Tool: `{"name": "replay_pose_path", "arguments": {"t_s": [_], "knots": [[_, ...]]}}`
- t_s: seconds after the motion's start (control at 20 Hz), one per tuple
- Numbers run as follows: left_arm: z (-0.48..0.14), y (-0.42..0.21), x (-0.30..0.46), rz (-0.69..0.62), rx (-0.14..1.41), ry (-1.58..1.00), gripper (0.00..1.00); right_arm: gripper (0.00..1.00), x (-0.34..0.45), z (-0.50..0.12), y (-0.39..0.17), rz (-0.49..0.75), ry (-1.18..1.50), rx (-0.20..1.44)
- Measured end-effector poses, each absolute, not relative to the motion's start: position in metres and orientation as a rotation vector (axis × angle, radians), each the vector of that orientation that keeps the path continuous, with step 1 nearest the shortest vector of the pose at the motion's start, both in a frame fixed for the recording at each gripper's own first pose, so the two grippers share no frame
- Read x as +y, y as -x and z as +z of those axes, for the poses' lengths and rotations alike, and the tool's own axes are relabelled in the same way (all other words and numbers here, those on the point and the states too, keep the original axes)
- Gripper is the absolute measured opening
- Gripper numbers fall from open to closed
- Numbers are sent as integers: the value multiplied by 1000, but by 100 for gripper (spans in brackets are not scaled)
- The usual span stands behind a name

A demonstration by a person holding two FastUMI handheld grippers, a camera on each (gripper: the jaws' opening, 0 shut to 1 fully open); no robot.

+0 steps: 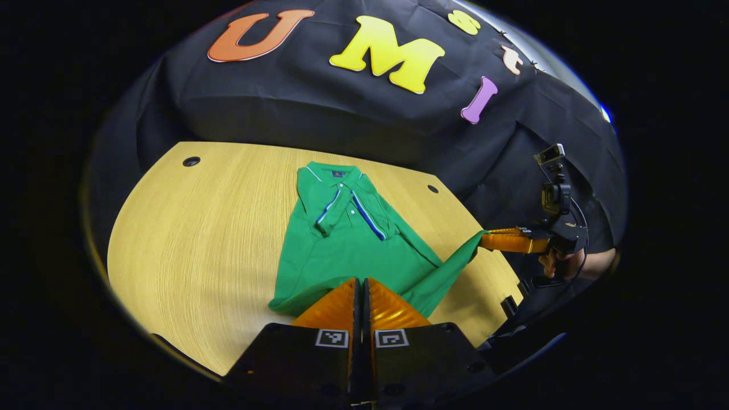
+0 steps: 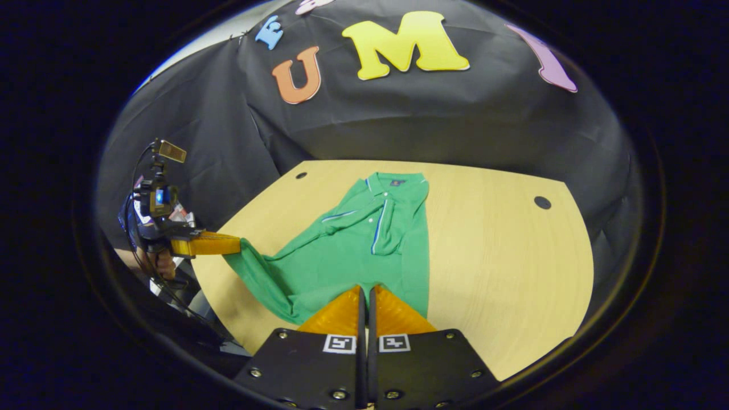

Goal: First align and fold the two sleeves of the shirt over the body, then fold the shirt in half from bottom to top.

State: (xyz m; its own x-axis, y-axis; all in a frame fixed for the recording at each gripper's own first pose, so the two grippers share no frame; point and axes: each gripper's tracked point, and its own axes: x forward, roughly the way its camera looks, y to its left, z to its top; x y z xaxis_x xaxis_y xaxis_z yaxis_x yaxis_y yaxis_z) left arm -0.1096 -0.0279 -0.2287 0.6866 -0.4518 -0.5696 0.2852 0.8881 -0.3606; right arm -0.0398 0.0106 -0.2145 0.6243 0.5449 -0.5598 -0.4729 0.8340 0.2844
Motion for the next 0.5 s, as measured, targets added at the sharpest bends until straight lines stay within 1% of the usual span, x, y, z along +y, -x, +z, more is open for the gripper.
{"name": "replay_pose_path", "arguments": {"t_s": [0.05,0.3,0.5], "knots": [[-225,102,-27,-413,691,252,3,1,11,-211,33,583,-122,673],[-217,74,-25,-397,668,284,3,1,11,-196,-1,563,-136,642],[-202,37,-25,-398,631,309,3,1,15,-191,-26,547,-149,629]]}}
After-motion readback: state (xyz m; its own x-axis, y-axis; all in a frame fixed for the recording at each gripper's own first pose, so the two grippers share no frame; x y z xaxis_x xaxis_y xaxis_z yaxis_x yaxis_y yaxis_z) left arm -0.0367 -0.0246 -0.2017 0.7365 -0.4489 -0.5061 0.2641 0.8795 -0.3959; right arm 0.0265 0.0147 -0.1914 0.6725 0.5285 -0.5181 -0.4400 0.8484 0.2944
